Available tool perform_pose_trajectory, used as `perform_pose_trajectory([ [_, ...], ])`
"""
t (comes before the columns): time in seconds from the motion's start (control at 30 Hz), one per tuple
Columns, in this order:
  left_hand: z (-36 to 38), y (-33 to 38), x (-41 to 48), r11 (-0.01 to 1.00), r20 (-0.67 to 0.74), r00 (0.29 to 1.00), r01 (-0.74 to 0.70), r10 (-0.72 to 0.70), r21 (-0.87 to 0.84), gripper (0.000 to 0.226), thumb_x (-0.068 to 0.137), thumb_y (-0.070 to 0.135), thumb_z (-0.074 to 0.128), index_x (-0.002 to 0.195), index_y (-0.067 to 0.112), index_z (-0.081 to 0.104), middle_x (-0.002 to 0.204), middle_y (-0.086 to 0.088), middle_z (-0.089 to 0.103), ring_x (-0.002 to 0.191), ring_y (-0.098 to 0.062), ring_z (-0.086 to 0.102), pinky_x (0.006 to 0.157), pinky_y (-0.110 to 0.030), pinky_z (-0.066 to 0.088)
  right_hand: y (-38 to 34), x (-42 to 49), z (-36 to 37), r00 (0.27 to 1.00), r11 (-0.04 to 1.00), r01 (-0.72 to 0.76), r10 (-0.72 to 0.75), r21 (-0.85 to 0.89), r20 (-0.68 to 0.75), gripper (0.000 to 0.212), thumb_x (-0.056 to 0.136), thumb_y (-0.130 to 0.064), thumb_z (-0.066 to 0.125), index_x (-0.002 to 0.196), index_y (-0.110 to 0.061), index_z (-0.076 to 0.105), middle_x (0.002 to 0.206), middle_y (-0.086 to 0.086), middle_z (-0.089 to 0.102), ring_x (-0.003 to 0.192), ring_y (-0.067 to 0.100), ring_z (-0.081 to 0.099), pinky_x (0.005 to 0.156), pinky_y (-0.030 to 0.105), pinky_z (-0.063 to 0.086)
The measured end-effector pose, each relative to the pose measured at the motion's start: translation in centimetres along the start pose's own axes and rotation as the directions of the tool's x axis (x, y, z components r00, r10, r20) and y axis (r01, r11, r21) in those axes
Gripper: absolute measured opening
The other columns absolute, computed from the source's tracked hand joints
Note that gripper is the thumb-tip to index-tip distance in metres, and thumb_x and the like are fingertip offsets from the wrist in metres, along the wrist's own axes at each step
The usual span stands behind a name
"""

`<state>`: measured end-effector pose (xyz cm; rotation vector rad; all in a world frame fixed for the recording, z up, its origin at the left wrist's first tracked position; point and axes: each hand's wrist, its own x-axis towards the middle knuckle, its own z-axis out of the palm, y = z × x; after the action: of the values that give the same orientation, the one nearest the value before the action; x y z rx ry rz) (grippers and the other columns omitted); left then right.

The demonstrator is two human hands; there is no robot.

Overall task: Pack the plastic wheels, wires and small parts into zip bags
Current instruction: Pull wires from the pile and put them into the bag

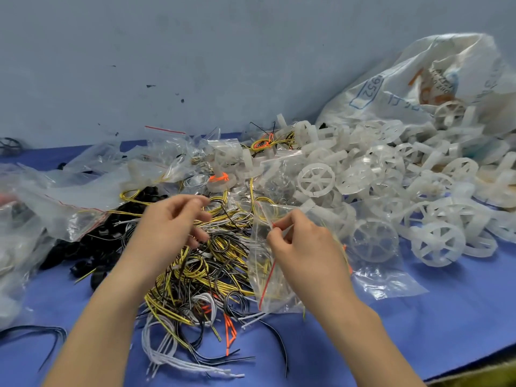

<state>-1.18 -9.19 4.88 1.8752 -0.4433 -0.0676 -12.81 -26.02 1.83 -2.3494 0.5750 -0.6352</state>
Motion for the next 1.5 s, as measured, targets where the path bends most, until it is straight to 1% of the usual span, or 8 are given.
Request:
perform_pose_trajectory([
  [0.17,-2.5,-2.8,2.4,0.954,-0.298,0.946,-0.036,0.129,0.299,0.018,0.1,0.025,0.046,0.1,0.026,0.064,0.086,0.011,0.068,0.072,-0.009,0.062,0.062,-0.025,0.046,0.4,0.3,0.2,1.0,0.999,-0.03,0.03,-0.017,0.008,0.01,0.092,-0.038,0.049,0.085,-0.03,0.051,0.07,-0.009,0.063,0.065,0.007,0.056,0.049,0.022,0.032],
  [0.47,-0.9,-5.4,5.5,0.865,-0.094,0.994,0.002,0.053,0.502,0.029,0.101,0.025,0.042,0.119,0.024,0.064,0.062,0.009,0.055,0.05,-0.013,0.047,0.049,-0.026,0.032,0.5,0.6,0.6,0.999,0.999,-0.021,0.023,-0.039,0.036,0.009,0.092,-0.037,0.048,0.087,-0.031,0.051,0.074,-0.009,0.063,0.068,0.01,0.057,0.051,0.025,0.036],
  [0.67,-1.1,-6.0,6.0,0.917,-0.066,0.998,0.029,-0.003,0.397,0.028,0.099,0.019,0.044,0.111,0.026,0.068,0.049,0.009,0.05,0.042,-0.009,0.038,0.046,-0.024,0.03,0.8,0.8,0.4,0.999,0.999,-0.042,0.043,-0.034,0.017,0.012,0.091,-0.039,0.049,0.086,-0.029,0.054,0.074,-0.009,0.064,0.069,0.011,0.059,0.057,0.033,0.043],
  [0.9,-1.8,-5.6,5.3,0.985,-0.135,0.991,0.043,-0.021,0.164,0.017,0.096,0.023,0.055,0.099,0.023,0.072,0.098,-0.006,0.072,0.086,-0.018,0.063,0.076,-0.03,0.048,0.8,0.9,0.4,0.999,0.998,-0.05,0.051,-0.035,0.016,0.012,0.091,-0.039,0.049,0.087,-0.029,0.054,0.074,-0.01,0.063,0.069,0.01,0.058,0.059,0.033,0.045],
  [1.0,-2.1,-5.5,5.2,0.992,-0.136,0.991,0.033,-0.016,0.122,0.019,0.093,0.029,0.063,0.11,0.021,0.062,0.098,0.003,0.067,0.094,-0.014,0.064,0.077,-0.026,0.048,0.6,0.8,0.4,0.999,0.998,-0.052,0.052,-0.025,0.016,0.011,0.091,-0.038,0.049,0.088,-0.029,0.054,0.076,-0.009,0.064,0.072,0.015,0.06,0.062,0.035,0.047],
  [1.13,-2.3,-5.3,5.1,0.972,-0.067,0.997,0.053,-0.039,0.228,0.037,0.093,0.033,0.063,0.127,0.018,0.059,0.104,-0.009,0.068,0.099,-0.024,0.064,0.077,-0.024,0.045,0.5,0.7,0.4,0.998,0.998,-0.051,0.051,-0.026,0.027,0.011,0.091,-0.038,0.049,0.088,-0.029,0.054,0.077,-0.008,0.064,0.072,0.015,0.06,0.062,0.035,0.047],
  [1.3,-2.5,-4.7,5.0,0.957,-0.024,0.999,0.036,-0.031,0.287,0.01,0.094,0.032,0.06,0.096,0.025,0.067,0.092,0.011,0.066,0.09,-0.011,0.061,0.07,-0.017,0.039,0.5,0.7,0.2,0.998,0.998,-0.053,0.054,-0.022,0.029,0.011,0.092,-0.037,0.049,0.089,-0.029,0.055,0.077,-0.008,0.065,0.073,0.016,0.06,0.063,0.035,0.048],
  [1.5,-2.6,-3.9,4.8,0.972,-0.121,0.988,-0.066,0.095,0.226,0.012,0.097,0.032,0.056,0.092,0.026,0.064,0.087,0.004,0.068,0.079,-0.009,0.061,0.066,-0.022,0.043,0.5,0.8,0.2,0.998,0.998,-0.054,0.054,-0.016,0.03,0.01,0.092,-0.037,0.05,0.09,-0.029,0.055,0.077,-0.008,0.065,0.073,0.016,0.061,0.065,0.037,0.05],
])
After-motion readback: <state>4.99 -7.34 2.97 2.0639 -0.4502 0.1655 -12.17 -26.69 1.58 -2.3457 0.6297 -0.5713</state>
